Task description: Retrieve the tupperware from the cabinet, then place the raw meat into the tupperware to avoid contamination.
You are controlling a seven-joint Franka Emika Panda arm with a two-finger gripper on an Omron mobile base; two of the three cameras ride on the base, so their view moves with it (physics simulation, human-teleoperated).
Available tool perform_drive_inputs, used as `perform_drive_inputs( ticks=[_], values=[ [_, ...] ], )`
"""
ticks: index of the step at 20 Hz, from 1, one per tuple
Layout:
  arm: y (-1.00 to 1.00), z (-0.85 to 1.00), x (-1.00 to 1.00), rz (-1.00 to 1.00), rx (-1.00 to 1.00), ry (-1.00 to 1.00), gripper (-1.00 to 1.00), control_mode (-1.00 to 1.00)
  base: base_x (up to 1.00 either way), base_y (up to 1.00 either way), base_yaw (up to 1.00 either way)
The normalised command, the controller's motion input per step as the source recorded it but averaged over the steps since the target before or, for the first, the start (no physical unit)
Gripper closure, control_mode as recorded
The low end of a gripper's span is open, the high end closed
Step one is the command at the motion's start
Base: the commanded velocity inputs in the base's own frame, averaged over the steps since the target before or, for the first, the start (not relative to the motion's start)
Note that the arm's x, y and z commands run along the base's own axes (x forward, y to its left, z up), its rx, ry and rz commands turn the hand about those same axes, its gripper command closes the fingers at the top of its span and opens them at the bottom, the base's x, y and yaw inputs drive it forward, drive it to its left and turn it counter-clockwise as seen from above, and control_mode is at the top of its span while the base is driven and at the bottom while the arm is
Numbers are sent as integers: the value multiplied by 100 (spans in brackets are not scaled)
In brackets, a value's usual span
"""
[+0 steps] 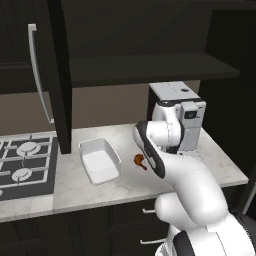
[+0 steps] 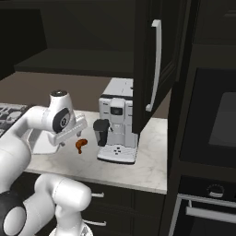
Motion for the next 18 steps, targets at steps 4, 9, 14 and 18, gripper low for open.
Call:
perform_drive_inputs(
  ticks=[4,9,14,18],
  values=[
    [13,-20,20,-42,0,0,-100,-100,0,0,0],
    [19,-4,27,-36,0,0,-100,-100,0,0,0],
    [24,0,14,-13,0,0,-100,-100,0,0,0],
    [0,17,4,7,0,8,-100,-100,0,0,0]
  ],
)
